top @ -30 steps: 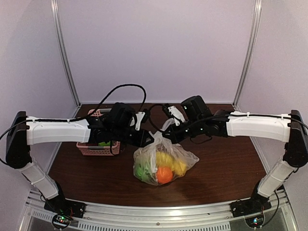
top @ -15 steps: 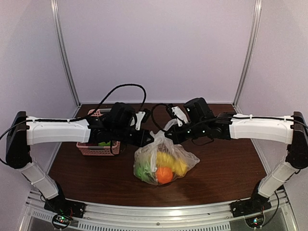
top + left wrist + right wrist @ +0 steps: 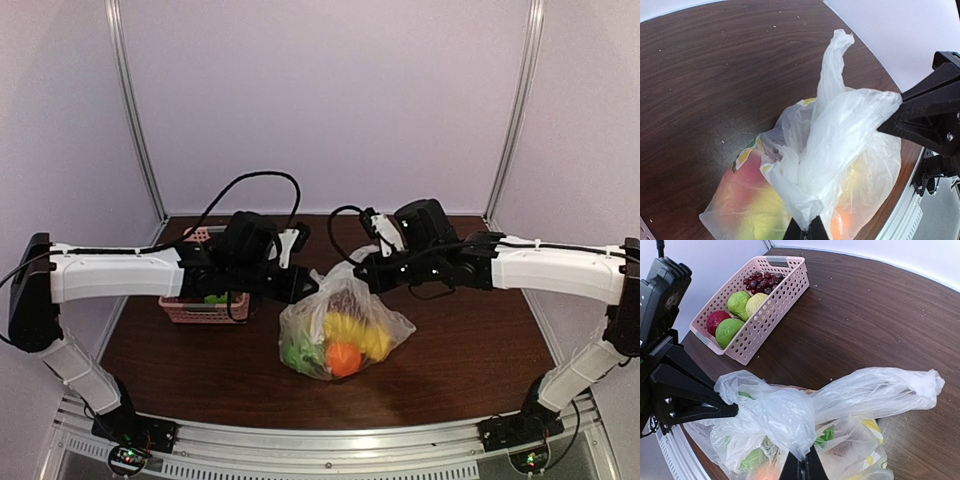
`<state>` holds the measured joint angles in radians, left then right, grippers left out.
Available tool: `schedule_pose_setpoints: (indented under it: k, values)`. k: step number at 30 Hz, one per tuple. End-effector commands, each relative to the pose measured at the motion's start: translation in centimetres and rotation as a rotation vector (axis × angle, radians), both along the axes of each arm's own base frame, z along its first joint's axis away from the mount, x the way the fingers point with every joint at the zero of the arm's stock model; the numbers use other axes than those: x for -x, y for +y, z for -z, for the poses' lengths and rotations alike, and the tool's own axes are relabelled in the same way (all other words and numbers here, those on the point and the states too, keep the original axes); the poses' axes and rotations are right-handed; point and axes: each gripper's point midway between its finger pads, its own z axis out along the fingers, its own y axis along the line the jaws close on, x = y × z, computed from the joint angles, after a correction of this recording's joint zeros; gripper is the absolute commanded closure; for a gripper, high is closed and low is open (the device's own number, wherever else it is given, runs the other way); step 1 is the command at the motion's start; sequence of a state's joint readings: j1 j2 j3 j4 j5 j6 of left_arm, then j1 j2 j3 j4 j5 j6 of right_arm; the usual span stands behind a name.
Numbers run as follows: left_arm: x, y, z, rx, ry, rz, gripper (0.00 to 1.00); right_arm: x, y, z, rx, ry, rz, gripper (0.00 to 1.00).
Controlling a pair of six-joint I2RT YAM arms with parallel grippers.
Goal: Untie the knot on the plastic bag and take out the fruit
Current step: Untie the bag handles from the takeout bag.
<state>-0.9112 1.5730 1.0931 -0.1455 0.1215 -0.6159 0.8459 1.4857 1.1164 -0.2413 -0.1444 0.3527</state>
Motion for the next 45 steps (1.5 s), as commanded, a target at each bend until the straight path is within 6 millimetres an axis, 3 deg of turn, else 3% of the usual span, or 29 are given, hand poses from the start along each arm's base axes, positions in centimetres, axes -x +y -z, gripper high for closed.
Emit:
schedule_pose_setpoints:
  k: [1, 8, 15, 23, 26, 38, 45]
  values:
    - [-0.3, 1.7, 0.3, -0.011, 0.004, -0.061, 1.0, -0.8, -2.3, 0.5, 0.018, -0.003, 0.092, 1.0]
    - [0.0, 2.5, 1.3, -0.013, 0.027, -0.078, 1.0, -0.2, -2.8, 2.8, 0.018, 0.045, 0.103, 1.0]
    - [0.5, 2.0, 0.7, 0.013, 0.013, -0.031, 1.0, 0.3, -2.3, 1.7, -0.017, 0.041, 0.066, 1.0]
    - [1.1, 1.1, -0.4, 0.043, -0.016, 0.043, 1.0, 1.0, -2.4, -2.0, -0.026, -0.017, 0.011, 0.61]
    - [1.2, 1.0, -0.3, 0.047, -0.013, 0.05, 1.0, 0.8, -2.2, -2.7, 0.011, -0.03, -0.017, 0.52]
    - [1.2, 0.8, -0.4, 0.058, -0.008, 0.053, 1.0, -0.3, 1.2, -1.2, 0.113, -0.006, -0.18, 0.39]
    - [1.1, 0.9, -0.1, 0.052, 0.003, 0.041, 1.0, 1.0, 3.0, -0.3, 0.086, 0.022, -0.285, 0.36]
